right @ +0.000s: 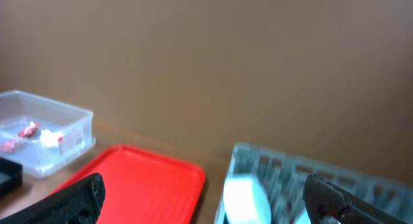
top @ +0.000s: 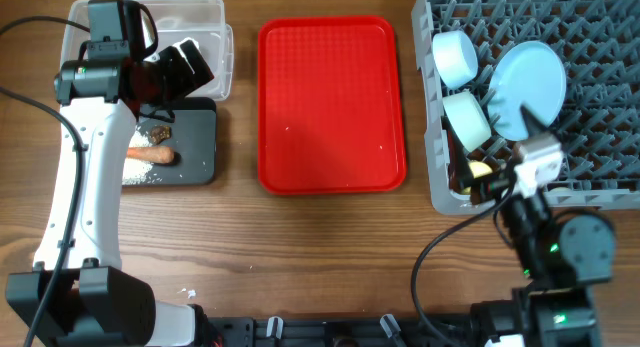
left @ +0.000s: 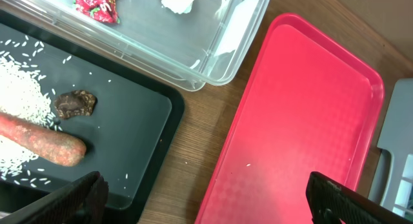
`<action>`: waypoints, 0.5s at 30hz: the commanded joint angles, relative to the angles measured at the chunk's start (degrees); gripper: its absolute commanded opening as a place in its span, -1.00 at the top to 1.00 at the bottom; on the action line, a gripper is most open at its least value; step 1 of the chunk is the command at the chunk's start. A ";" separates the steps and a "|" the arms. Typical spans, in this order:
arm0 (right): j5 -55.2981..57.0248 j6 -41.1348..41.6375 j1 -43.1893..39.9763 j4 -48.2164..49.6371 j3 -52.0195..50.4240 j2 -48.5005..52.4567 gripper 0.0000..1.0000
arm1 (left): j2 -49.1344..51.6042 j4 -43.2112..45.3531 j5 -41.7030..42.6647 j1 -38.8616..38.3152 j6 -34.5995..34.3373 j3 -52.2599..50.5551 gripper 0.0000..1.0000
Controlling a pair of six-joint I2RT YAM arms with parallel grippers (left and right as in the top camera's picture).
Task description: Sort waste into correct bins and load items into the dishwasher rack
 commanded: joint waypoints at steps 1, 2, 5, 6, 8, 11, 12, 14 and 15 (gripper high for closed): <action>1.51 1.53 -1.11 1.90 -9.49 -9.07 -1.00 | 0.22 0.09 -0.35 0.11 0.90 -0.02 -1.00; 1.86 1.36 -1.14 2.38 -11.21 -10.54 -1.00 | 0.22 0.09 -0.35 0.11 0.90 -0.02 -1.00; 4.50 1.40 -1.11 4.37 -17.68 -15.65 -1.00 | 0.22 0.09 -0.37 0.11 0.90 -0.02 -1.00; 4.59 1.60 -1.11 4.87 -19.52 -17.27 -0.99 | 0.22 0.09 -0.35 0.11 0.90 -0.02 -1.00; 4.61 3.41 -1.11 4.94 -22.32 -20.87 -0.99 | 0.22 0.09 -0.35 0.11 0.90 -0.02 -1.00; 4.61 4.79 -1.14 5.38 -24.52 -24.79 -0.99 | 0.22 0.09 -0.37 0.11 0.90 -0.02 -1.00; 4.63 4.79 -1.14 5.66 -24.79 -24.63 -0.99 | 0.22 0.09 -0.35 0.11 0.90 -0.02 -1.00; 4.66 4.70 -1.14 5.40 -25.29 -24.74 -0.99 | 0.22 0.09 -0.35 0.11 0.90 -0.02 -1.00; 4.66 4.44 -1.14 5.03 -25.51 -24.74 -0.99 | 0.22 0.09 -0.35 0.11 0.90 -0.02 -1.00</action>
